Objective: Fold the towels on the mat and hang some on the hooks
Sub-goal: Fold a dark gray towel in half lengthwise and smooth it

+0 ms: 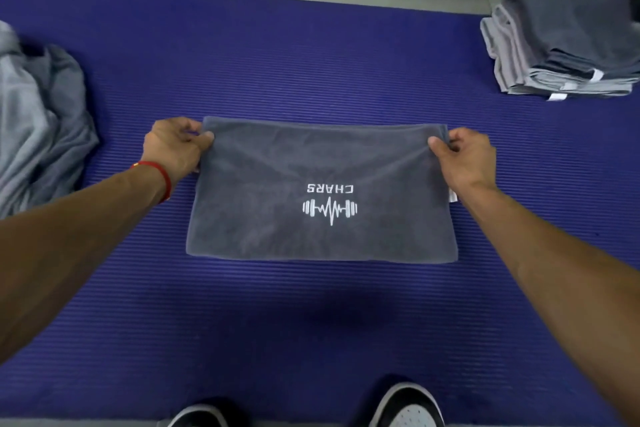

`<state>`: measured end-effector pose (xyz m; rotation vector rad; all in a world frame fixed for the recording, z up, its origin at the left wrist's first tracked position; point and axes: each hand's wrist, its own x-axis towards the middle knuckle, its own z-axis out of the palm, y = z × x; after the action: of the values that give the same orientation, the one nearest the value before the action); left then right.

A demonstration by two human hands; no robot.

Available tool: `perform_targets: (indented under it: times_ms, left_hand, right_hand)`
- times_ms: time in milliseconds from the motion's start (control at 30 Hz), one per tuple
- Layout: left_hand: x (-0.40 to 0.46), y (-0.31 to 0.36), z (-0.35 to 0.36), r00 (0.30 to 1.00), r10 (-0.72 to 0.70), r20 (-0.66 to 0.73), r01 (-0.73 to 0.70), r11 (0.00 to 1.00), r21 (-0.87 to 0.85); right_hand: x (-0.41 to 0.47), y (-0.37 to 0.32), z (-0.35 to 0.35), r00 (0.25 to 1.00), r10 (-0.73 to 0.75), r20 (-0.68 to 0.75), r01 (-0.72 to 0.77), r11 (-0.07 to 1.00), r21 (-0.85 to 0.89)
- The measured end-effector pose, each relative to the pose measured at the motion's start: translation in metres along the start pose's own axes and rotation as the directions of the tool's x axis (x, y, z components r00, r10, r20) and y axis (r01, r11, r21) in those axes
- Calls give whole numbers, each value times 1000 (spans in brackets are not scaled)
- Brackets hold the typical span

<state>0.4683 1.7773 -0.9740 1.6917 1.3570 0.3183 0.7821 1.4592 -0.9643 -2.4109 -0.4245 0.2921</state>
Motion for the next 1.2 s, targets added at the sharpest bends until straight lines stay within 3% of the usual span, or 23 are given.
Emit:
perform_targets:
  times_ms: [100, 167, 233, 300, 367, 433, 533, 633, 700, 800, 933, 1000, 1067, 1100, 1167, 1200]
  left_hand:
    - [0, -1, 5, 1000, -28, -13, 29, 995, 100]
    - [-19, -2, 5, 990, 123, -64, -98, 947, 305]
    - [-54, -4, 8, 903, 430, -12, -363, 777, 513]
    - [-96, -5, 21, 738, 635, 229, -606, 475, 638]
    - [-133, -13, 46, 586, 652, 481, -771, 267, 578]
    - [-153, -26, 71, 490, 610, 623, -850, 176, 496]
    - [-154, -40, 87, 472, 543, 694, -859, 106, 502]
    - [-150, -42, 88, 469, 503, 726, -852, 42, 522]
    - [-151, -42, 87, 455, 504, 734, -862, 41, 506]
    - [-150, -39, 86, 466, 463, 754, -864, 52, 501]
    - [-150, -30, 82, 478, 369, 797, -872, 94, 480]
    - [-150, -20, 78, 489, 296, 820, -872, 146, 468]
    - [-147, -4, 74, 497, 288, 819, -861, 279, 425]
    - [-147, 6, 72, 507, 362, 782, -846, 386, 369]
    - [-149, 32, 71, 604, 508, 614, -739, 645, 193]
    - [-152, 47, 71, 685, 501, 529, -627, 775, 78]
  right_hand:
    - [-1, 5, 6, 998, 57, -27, -58, 998, -31]
    - [-17, 17, 8, 999, 28, -40, -36, 981, -191]
    - [-44, 28, 7, 998, -11, -61, -12, 928, -373]
    - [-68, 32, 7, 999, -15, -49, -10, 882, -472]
    - [-79, 29, 9, 999, 30, -23, -38, 877, -479]
    - [-72, 23, 9, 992, 124, 11, -106, 888, -447]
    - [-59, 15, 8, 981, 177, 83, -128, 901, -414]
    - [-63, 8, 7, 991, 112, 68, -74, 905, -419]
    - [-66, 5, 6, 988, 128, 82, -90, 929, -360]
    - [-65, 1, 1, 959, 255, 125, -239, 962, -131]
    - [-57, -3, -18, 862, 418, 286, -481, 853, 203]
    - [-56, -9, -32, 824, 405, 397, -510, 834, 208]
    - [-55, -16, -43, 849, 299, 435, -391, 910, 138]
    - [-56, -23, -48, 875, 231, 426, -300, 949, 102]
    - [-61, -46, -52, 912, 84, 402, -121, 990, 66]
    - [-67, -63, -51, 914, 13, 406, -48, 996, 76]
